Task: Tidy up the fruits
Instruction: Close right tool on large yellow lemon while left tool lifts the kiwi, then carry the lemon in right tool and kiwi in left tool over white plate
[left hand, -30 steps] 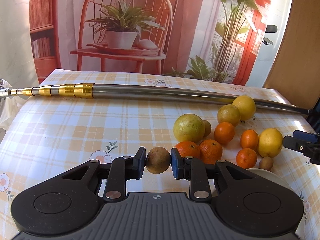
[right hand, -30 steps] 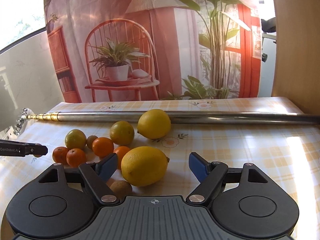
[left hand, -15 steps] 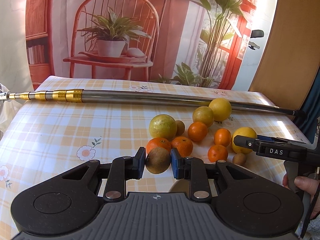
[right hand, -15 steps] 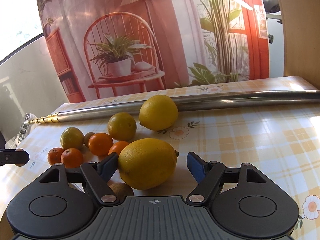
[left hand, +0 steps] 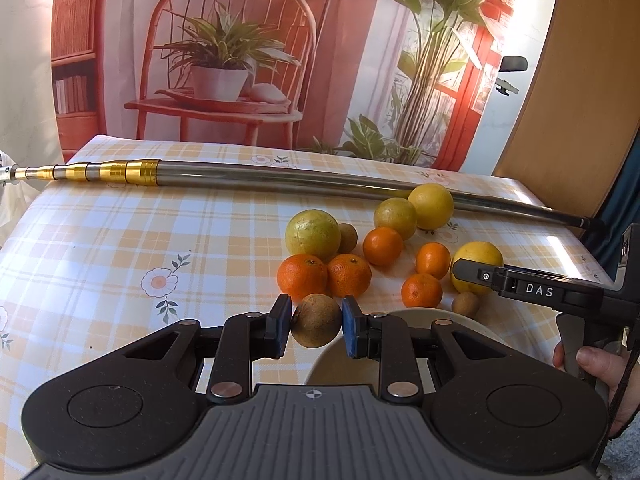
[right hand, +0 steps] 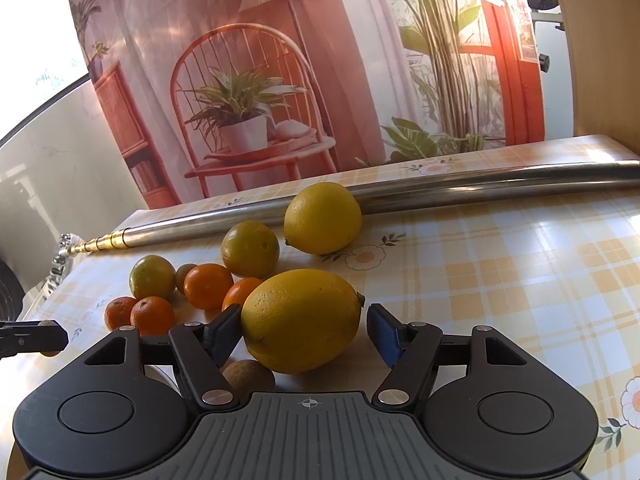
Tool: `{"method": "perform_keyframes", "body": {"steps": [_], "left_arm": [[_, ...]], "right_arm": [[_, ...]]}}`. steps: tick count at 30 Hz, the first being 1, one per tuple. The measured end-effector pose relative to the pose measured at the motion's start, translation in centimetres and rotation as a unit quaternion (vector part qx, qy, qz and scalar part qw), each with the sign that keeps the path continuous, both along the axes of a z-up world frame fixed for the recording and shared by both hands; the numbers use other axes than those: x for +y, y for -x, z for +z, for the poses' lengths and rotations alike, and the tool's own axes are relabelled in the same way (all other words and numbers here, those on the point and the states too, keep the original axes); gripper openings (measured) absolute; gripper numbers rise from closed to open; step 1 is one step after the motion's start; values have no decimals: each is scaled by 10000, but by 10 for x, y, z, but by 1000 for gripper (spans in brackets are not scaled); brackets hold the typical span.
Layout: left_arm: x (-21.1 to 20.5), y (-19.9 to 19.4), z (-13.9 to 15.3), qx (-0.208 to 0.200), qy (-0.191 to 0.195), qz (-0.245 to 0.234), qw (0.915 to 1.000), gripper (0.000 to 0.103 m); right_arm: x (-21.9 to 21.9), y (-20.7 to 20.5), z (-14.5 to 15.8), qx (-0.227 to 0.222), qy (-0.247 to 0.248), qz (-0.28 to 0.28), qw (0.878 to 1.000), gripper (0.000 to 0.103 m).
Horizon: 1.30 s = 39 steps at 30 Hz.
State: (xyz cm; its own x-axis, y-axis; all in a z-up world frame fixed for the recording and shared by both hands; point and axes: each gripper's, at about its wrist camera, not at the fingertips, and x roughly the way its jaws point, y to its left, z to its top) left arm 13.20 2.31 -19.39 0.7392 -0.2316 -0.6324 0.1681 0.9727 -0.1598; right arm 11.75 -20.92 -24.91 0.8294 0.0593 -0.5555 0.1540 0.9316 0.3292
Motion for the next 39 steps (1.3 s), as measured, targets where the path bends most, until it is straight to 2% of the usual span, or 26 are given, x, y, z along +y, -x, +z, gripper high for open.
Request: {"method": "perform_keyframes", "body": {"steps": [4, 12, 27, 32, 36, 39], "left_arm": [[-3, 1, 1, -22, 9, -32, 10000, 28], [-5, 4, 1, 4, -9, -77, 10000, 28], [-10, 15, 5, -11, -102, -133, 9999, 28], [-12, 19, 7, -9, -124, -163, 9998, 28], [-12, 26, 12, -94, -173, -207, 9996, 28], [-11, 31, 12, -86, -153, -204, 9996, 28]], "right_arm": [[0, -2, -1, 40, -21, 50, 10000, 60], [1, -1, -2, 12, -70, 44, 10000, 60], [-4, 13, 2, -334, -98, -89, 9994, 57], [-2, 17, 4, -240, -4, -389, 9990, 57], [-5, 35, 7, -254, -302, -631, 9972, 57], [-3, 51, 16, -275, -346, -704, 9965, 57]]}}
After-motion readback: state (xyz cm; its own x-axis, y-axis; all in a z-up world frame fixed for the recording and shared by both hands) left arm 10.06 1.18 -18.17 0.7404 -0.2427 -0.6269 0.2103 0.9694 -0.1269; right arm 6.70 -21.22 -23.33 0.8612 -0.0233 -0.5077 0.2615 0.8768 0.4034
